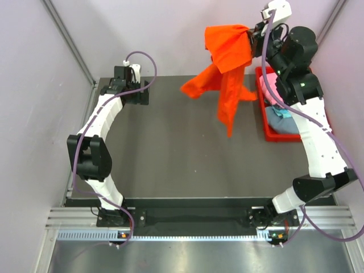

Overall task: Fold and stack the t-shirts
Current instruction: Move the tshirt to the center of the board

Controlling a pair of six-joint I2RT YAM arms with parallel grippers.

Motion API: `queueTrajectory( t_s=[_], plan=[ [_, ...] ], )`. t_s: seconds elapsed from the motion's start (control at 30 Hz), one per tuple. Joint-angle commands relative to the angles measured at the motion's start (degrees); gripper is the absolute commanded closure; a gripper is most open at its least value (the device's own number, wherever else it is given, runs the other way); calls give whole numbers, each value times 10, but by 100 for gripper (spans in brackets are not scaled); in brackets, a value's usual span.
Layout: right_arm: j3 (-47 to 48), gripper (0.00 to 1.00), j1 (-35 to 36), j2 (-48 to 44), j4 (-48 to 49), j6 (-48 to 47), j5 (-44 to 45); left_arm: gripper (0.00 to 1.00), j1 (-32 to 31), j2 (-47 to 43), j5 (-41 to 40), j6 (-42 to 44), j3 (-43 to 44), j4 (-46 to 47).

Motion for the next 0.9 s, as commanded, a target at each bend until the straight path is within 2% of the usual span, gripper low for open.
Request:
queueTrajectory(
  t_s=[0.0,0.13,0.37,0.4,0.43,0.47,0.5,0.57,0.6,0.73,0.77,0.87],
  plan=[
    [-12,100,2,6,39,25,-19,4,-2,-6,-7,5,18,21],
    [-110,100,-18,-15,62,15,8,4,-2,-5,-5,5,14,21],
    [-309,97,-95,-12,23,47,43,4,-2,-9,-3,5,8,16],
    [-321,94,-101,-10,5,53,59,4,-2,-9,-2,5,7,15],
    [-335,79,-108,-5,-8,66,67,4,-2,-12,1,5,2,13],
    [-336,71,-117,-1,-29,68,76,4,-2,-14,1,4,-1,9],
    [-334,49,-118,-1,-37,69,81,4,-2,-18,19,1,-5,7],
    [-320,34,-117,-1,-37,56,62,4,-2,-26,49,-5,-25,-2],
    [-313,29,-115,-4,-31,48,49,4,-2,-30,65,-5,-34,-5],
    [-241,21,-90,27,-17,-9,-54,5,-10,-44,136,-35,-92,-10],
    [-222,20,-75,43,-42,-20,-102,5,-13,-45,145,-41,-98,-10],
    [-133,20,-57,133,-112,-13,-169,6,-17,-50,149,-46,-105,-7]
  ],
)
